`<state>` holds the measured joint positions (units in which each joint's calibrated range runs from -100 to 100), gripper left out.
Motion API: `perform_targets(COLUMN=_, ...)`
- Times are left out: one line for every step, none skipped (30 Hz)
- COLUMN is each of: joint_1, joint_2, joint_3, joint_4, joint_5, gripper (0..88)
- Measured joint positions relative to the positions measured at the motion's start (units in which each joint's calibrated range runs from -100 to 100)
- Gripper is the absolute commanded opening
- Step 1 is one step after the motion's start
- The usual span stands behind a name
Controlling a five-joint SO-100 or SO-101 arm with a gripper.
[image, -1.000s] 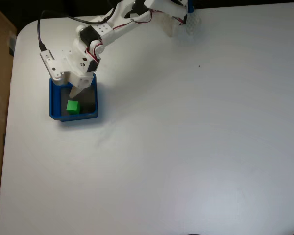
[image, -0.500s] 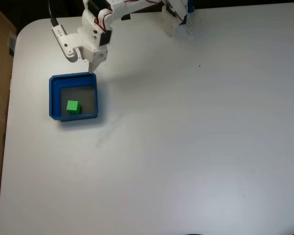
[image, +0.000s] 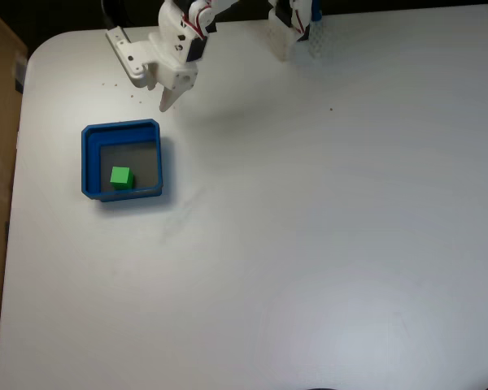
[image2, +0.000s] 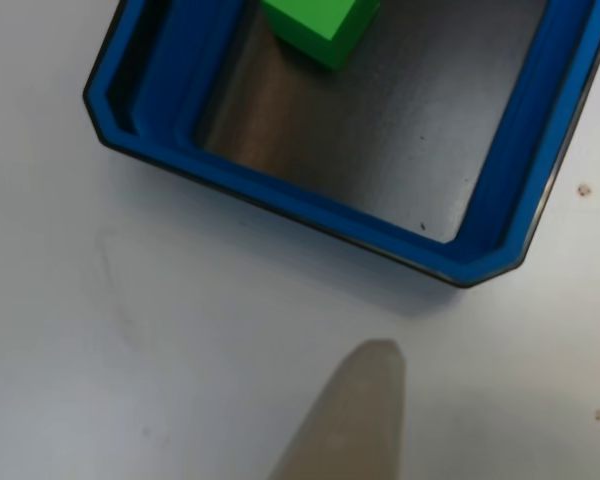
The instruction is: Pick up green cube and drop it in the blue box
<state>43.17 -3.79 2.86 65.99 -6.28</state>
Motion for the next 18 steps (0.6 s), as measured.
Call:
perform_targets(joint_1=0.0, joint_2=-1.2, joint_3=2.2, joint_4=-1.6, joint_5=0.0, gripper=23.0)
perform_targets(joint_1=0.0, joint_2=-2.5, joint_3=4.3, joint_4=-3.1, joint_5=0.0, gripper=23.0)
perform_targets(joint_1=0.0, joint_2=-3.7, joint_3=6.5, joint_4=-4.7, joint_5=0.0, gripper=23.0)
perform_targets(joint_1=0.0, joint_2=-4.9, joint_3=8.7, joint_4=-6.1, joint_5=0.0, gripper=23.0)
perform_targets(joint_1=0.0, joint_2=-6.1, joint_3=10.7, joint_4=-7.5, joint_5=0.0, gripper=23.0)
perform_targets(joint_1=0.0, joint_2=-7.3, joint_3=12.7, joint_4=-8.8, joint_5=0.0, gripper=23.0)
perform_targets(joint_1=-0.1, joint_2=-8.4, joint_3=14.5, joint_4=-10.1, joint_5=0.0, gripper=23.0)
perform_targets(joint_1=-0.1, joint_2=-9.4, joint_3=16.2, joint_4=-11.2, joint_5=0.0, gripper=23.0)
perform_targets(joint_1=-0.1, joint_2=-10.3, joint_3=17.8, joint_4=-12.4, joint_5=0.0, gripper=23.0)
perform_targets(joint_1=-0.1, joint_2=-11.2, joint_3=19.4, joint_4=-13.5, joint_5=0.0, gripper=23.0)
perform_targets(joint_1=-0.1, joint_2=-12.3, joint_3=21.0, joint_4=-14.6, joint_5=0.0, gripper=23.0)
perform_targets(joint_1=-0.1, joint_2=-13.3, joint_3=22.8, joint_4=-15.7, joint_5=0.0, gripper=23.0)
perform_targets(joint_1=-0.1, joint_2=-14.4, joint_3=24.4, joint_4=-16.9, joint_5=0.0, gripper=23.0)
perform_targets(joint_1=-0.1, joint_2=-15.5, joint_3=26.1, joint_4=-18.2, joint_5=0.0, gripper=23.0)
perform_targets(joint_1=-0.1, joint_2=-16.7, joint_3=27.9, joint_4=-19.4, joint_5=0.0, gripper=23.0)
perform_targets(joint_1=-0.4, joint_2=-18.0, joint_3=29.9, joint_4=-20.7, joint_5=0.0, gripper=23.0)
perform_targets(joint_1=-0.6, joint_2=-19.2, joint_3=31.9, joint_4=-22.0, joint_5=0.0, gripper=23.0)
perform_targets(joint_1=-0.9, joint_2=-20.6, joint_3=34.0, joint_4=-23.3, joint_5=0.0, gripper=23.0)
